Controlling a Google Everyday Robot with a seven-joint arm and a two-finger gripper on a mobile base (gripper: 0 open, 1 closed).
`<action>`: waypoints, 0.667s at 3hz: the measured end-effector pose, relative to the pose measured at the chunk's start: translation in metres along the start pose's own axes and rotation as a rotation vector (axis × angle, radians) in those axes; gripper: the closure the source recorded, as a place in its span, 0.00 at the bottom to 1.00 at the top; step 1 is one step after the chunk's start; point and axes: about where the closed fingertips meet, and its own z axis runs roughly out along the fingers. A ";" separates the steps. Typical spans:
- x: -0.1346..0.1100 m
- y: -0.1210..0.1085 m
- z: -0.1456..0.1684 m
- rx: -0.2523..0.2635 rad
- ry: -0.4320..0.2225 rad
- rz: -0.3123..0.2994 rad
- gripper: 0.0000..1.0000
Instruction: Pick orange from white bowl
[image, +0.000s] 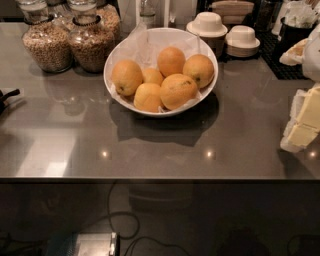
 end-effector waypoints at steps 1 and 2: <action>0.000 0.000 0.000 0.000 0.000 0.000 0.00; -0.018 -0.012 0.004 0.001 -0.046 -0.056 0.00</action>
Offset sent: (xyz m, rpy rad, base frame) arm 0.0353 0.0308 0.0027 0.0596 -0.0267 0.1484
